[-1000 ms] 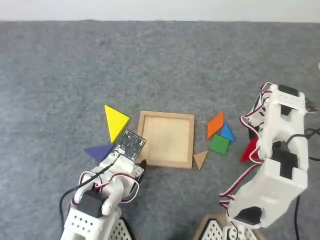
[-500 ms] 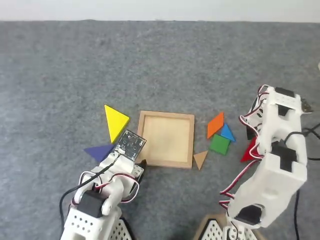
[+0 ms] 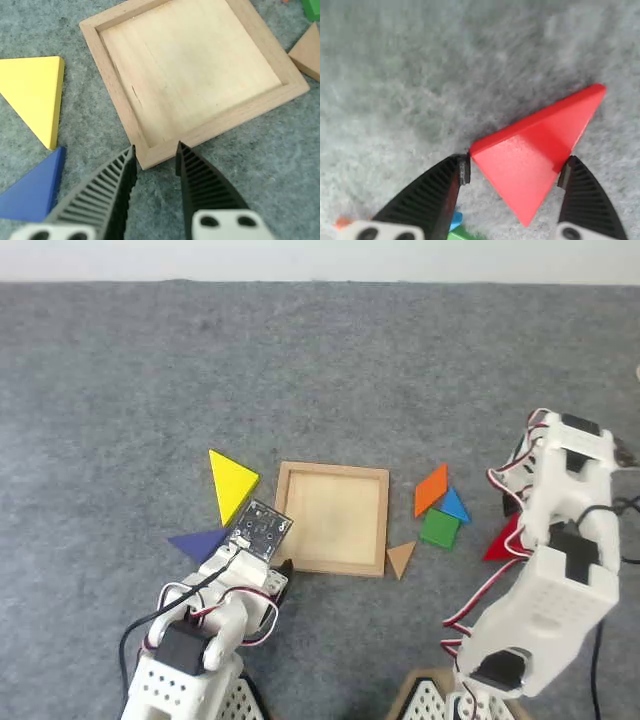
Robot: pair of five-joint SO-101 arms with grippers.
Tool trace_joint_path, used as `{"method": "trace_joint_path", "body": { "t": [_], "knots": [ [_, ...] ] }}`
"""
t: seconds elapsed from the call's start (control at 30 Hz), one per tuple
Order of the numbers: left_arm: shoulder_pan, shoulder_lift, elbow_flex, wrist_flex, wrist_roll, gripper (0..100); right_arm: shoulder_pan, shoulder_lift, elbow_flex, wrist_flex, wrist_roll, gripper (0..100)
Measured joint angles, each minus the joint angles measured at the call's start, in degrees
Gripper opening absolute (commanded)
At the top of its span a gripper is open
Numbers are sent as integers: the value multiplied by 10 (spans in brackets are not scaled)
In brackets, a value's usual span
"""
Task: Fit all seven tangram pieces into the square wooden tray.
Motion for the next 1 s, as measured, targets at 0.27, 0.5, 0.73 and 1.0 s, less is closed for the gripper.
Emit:
{"method": "trace_joint_path", "body": {
  "t": [0.27,0.5,0.73,1.0],
  "knots": [
    [0,0,0,0,0,134,0,0,-3,0,-16,296],
    [0,0,0,0,0,134,0,24,-4,0,-17,296],
    [0,0,0,0,0,134,0,25,-10,2,-20,224],
    [0,0,0,0,0,134,1,25,-17,4,-23,216]
  ]
}}
